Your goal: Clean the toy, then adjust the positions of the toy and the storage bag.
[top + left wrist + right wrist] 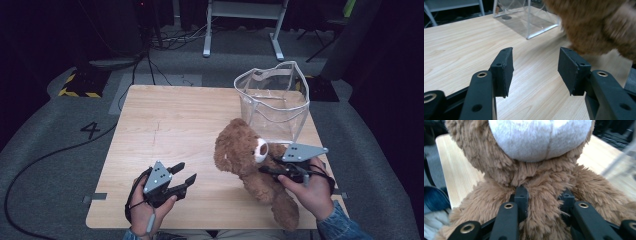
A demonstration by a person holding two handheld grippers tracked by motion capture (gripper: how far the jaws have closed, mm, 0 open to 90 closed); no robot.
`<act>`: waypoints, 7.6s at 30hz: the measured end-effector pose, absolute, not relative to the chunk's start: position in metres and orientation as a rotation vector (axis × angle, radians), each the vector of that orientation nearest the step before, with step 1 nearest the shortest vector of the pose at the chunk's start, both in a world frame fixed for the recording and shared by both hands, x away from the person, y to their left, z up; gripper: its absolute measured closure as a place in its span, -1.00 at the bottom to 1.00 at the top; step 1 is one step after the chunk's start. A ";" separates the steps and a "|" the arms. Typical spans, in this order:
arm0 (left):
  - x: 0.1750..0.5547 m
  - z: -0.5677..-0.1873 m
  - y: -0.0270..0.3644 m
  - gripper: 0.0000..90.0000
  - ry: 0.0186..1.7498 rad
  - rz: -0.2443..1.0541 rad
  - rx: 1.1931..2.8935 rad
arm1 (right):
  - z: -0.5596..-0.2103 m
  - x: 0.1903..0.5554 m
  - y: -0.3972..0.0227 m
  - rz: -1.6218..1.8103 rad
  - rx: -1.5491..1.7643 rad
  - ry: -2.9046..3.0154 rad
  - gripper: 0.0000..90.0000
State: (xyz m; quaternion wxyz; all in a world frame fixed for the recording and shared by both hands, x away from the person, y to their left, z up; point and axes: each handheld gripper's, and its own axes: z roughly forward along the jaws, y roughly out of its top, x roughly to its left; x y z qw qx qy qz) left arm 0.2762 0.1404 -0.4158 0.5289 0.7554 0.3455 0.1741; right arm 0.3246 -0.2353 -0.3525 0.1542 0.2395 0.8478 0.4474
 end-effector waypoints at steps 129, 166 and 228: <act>0.322 -0.441 0.150 -0.27 0.963 0.470 1.925 | -0.322 0.484 -0.255 1.241 0.895 2.228 -0.08; 0.324 -0.442 0.155 -0.27 0.971 0.464 1.914 | -0.321 0.508 -0.189 1.246 0.553 2.542 0.93; 0.318 -0.443 0.143 0.91 0.908 0.374 2.003 | -0.361 0.380 -0.202 1.306 0.583 2.559 0.92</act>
